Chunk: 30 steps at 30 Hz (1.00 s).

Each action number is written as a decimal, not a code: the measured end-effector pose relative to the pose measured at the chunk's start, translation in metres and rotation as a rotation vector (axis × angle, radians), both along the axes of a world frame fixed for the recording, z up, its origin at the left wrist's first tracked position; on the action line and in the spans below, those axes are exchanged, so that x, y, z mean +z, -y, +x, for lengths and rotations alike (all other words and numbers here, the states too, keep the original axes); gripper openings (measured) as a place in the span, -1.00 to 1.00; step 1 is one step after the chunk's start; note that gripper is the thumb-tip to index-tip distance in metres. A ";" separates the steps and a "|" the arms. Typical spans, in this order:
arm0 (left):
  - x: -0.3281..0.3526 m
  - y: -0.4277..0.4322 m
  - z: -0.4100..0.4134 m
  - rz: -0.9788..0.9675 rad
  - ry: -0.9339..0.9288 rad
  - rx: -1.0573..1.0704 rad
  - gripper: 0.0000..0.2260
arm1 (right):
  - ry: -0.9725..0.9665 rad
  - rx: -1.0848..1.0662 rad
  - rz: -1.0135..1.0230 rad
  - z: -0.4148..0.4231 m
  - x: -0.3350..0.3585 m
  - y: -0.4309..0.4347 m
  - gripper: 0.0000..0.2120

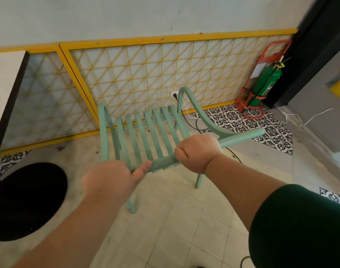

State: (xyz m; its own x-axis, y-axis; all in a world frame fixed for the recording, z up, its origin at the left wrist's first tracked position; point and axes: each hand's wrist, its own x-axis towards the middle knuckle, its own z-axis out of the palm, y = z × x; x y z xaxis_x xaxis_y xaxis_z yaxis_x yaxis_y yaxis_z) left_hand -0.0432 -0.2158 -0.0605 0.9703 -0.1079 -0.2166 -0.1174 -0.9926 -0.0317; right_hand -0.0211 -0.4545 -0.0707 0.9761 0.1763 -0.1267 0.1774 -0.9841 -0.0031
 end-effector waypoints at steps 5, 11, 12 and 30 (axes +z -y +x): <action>-0.004 0.025 -0.013 -0.039 -0.030 0.048 -0.13 | -0.025 0.031 -0.031 0.001 0.005 0.026 -0.55; 0.000 0.062 -0.022 -0.106 -0.096 0.057 -0.26 | -0.069 0.031 -0.073 0.009 0.012 0.057 -0.60; -0.001 0.068 -0.022 -0.119 -0.107 0.054 -0.27 | -0.071 0.033 -0.082 0.011 0.013 0.062 -0.59; -0.008 0.117 -0.010 -0.293 -0.153 0.049 -0.42 | -0.137 0.003 -0.162 0.044 0.022 0.108 -0.57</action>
State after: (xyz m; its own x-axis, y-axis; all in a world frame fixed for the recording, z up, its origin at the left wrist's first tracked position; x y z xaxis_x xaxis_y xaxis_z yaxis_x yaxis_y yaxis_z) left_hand -0.0530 -0.3330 -0.0685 0.9344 -0.1408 -0.3273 -0.0501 -0.9614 0.2705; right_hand 0.0230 -0.5622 -0.0484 0.9472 0.1461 -0.2856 0.1894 -0.9732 0.1304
